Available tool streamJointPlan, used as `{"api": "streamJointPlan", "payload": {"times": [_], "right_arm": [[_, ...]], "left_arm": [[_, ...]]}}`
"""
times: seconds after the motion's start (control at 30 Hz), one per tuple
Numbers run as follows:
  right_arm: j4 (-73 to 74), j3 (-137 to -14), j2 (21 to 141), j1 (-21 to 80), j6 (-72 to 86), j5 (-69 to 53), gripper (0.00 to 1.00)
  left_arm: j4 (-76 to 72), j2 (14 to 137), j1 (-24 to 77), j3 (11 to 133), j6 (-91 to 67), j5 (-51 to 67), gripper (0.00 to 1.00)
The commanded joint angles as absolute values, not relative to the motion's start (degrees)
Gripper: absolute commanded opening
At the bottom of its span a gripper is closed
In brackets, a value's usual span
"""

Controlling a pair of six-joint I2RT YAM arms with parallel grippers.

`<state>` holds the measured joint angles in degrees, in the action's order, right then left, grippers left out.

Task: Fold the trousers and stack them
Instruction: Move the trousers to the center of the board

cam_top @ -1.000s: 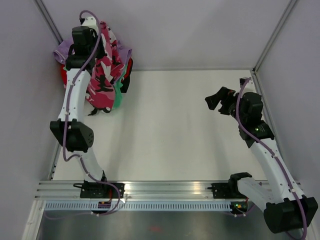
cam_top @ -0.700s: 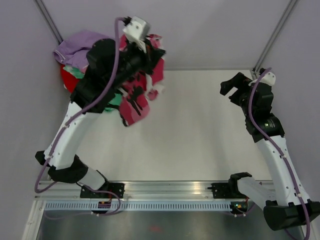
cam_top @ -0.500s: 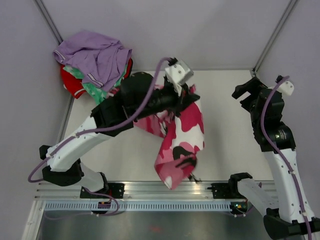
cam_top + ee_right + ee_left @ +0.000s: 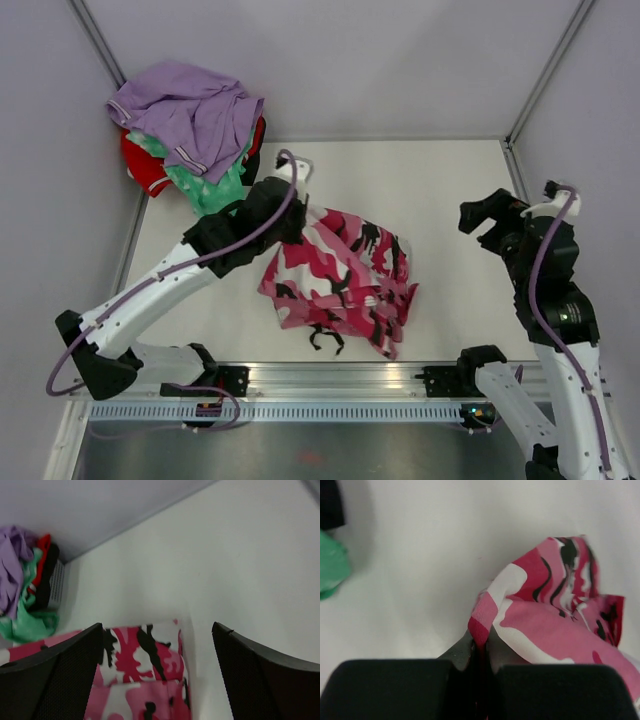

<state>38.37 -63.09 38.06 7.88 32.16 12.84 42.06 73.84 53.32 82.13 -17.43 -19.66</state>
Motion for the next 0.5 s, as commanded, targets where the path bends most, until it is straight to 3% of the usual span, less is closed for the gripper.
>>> {"api": "streamJointPlan", "payload": {"times": [0.0,0.17,0.33,0.47], "right_arm": [[35.8,-56.5,41.7,7.8,29.5,-5.3,0.96],[32.6,-45.5,43.4,8.1,28.0,-12.7,0.95],[24.3,-35.7,44.7,10.3,30.9,-19.5,0.94],[14.0,-31.6,48.2,13.9,33.0,-20.0,0.94]], "left_arm": [[43.2,69.2,44.4,74.9,-20.6,-22.2,0.04],[43.5,69.0,42.5,72.6,-19.3,-19.1,0.16],[51.1,73.0,42.3,72.9,-22.1,-28.5,0.16],[51.2,74.1,41.4,71.9,-23.9,-23.8,0.10]]}}
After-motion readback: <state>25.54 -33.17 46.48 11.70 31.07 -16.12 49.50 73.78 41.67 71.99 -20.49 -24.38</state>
